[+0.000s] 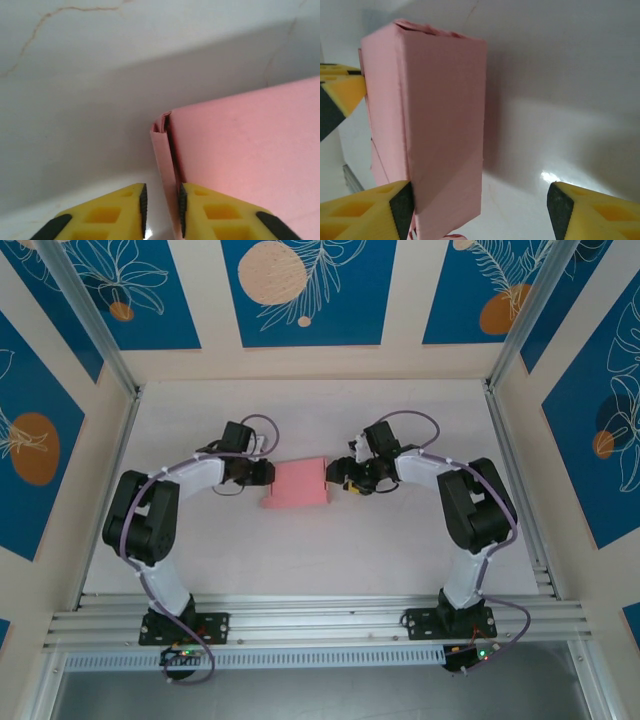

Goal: Fold the paper box

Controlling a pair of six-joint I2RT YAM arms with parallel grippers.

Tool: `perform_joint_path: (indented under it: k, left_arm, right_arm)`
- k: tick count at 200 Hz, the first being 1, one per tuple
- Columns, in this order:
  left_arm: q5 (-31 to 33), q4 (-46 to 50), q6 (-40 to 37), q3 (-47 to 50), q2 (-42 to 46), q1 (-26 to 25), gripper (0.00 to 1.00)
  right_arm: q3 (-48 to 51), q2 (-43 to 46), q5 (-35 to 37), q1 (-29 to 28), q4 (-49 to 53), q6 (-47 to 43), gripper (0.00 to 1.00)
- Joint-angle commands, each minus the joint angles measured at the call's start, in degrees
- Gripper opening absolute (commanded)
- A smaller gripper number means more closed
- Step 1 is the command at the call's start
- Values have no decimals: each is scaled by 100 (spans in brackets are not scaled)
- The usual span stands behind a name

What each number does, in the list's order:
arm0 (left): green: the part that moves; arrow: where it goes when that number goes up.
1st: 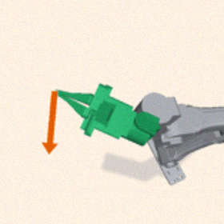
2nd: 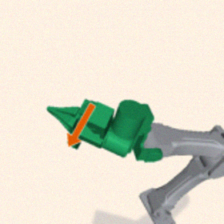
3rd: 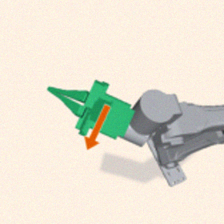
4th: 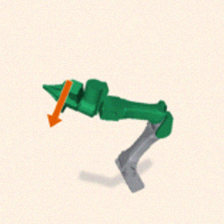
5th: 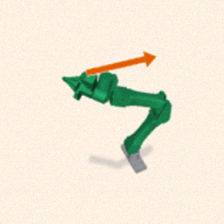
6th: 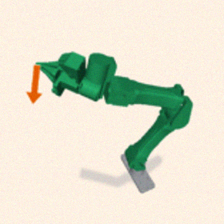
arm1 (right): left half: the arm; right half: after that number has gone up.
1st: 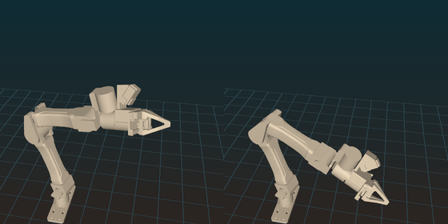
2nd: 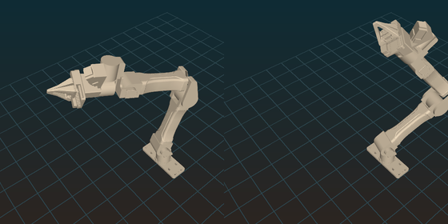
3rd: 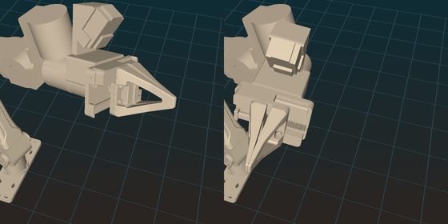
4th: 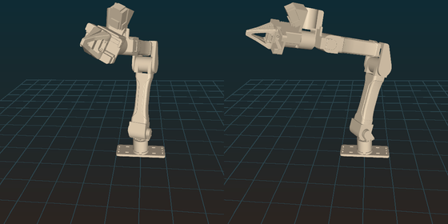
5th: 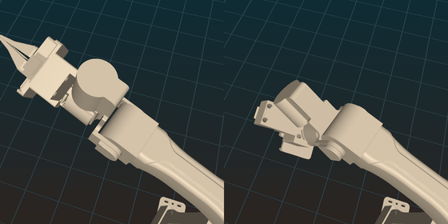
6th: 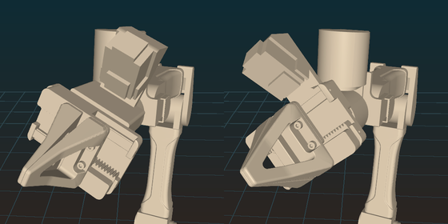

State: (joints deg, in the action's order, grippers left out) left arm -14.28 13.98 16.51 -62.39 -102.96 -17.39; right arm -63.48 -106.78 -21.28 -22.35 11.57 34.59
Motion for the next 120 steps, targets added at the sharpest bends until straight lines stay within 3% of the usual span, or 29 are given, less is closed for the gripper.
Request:
perform_joint_path:
  k: [1,36,120]
  left_arm:
    - [-364,123,19,-5,-436,267,20]
    - [-549,121,-8,-19,-567,315,19]
    - [-769,57,2,-36,-518,314,20]
  right_arm:
    - [-16,-185,-678,29,-526,276,72]
    - [3,-486,-1281,-19,-1260,662,72]
    - [-425,-1130,-1598,-331,-2155,1472,66]
